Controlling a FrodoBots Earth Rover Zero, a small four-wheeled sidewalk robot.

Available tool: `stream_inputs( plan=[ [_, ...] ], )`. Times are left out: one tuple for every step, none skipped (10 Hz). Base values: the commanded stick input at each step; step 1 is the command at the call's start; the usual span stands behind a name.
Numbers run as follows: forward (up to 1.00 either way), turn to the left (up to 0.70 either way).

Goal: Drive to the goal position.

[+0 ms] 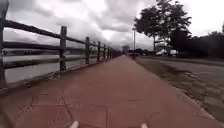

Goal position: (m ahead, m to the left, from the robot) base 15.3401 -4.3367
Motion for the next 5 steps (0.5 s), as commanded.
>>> stream_inputs(
  plan=[
    [1.0,0.0],
    [1.0,0.0],
    [1.0,0.0],
    [1.0,0.0],
    [1.0,0.0]
  ],
)
